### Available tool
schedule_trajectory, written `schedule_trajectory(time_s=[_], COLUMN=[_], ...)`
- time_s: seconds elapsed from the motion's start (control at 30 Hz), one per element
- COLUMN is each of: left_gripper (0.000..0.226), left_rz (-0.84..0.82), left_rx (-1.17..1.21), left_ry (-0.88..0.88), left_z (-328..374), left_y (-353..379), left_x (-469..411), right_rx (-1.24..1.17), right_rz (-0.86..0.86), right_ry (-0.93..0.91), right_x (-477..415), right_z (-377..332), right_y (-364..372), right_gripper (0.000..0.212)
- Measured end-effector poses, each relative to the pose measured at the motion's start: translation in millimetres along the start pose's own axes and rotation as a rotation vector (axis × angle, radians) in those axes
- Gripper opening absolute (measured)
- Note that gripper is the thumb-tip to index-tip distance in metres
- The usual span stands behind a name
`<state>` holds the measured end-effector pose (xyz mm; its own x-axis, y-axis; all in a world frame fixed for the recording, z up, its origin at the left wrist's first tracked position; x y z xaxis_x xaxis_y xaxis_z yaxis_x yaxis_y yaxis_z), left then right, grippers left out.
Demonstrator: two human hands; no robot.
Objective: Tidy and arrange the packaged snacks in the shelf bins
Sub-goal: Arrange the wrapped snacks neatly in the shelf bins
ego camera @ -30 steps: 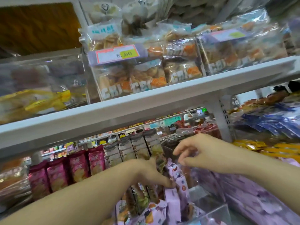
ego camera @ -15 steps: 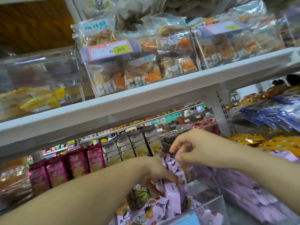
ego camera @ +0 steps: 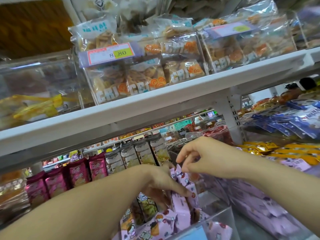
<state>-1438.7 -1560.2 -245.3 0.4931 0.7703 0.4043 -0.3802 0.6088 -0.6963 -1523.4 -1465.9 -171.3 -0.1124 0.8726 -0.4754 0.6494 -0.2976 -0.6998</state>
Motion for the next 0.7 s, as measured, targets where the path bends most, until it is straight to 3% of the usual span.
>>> schedule_trajectory(time_s=[0.07,0.23,0.53,0.7], left_gripper=[0.099,0.062,0.072,0.072], left_rz=[0.0,-0.039,-0.027,0.103], left_rx=[-0.006,-0.077,-0.076,-0.047], left_ry=[0.022,0.065,0.106,0.179], left_z=[2,8,9,11], left_y=[1,7,7,7], left_x=[-1,1,2,0], right_rx=[0.001,-0.019,-0.016,0.006], right_rz=[0.003,-0.009,-0.01,0.023], right_ry=[-0.002,0.006,0.012,0.006], right_x=[0,1,-1,-1], right_z=[0,1,2,-1], right_y=[0,0,2,0], right_gripper=[0.023,0.02,0.021,0.026])
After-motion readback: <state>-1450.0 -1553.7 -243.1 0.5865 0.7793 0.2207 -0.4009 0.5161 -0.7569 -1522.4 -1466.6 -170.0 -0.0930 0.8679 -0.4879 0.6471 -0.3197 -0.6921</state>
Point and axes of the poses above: each hand's wrist, its own x-axis away from the middle knuckle, its own y-axis out of the palm, z = x × y, the point moved 9 cm from there along -x, towards the middle knuckle, and after that the axes turned 2 degrees about -z, right-handed, at the moved point
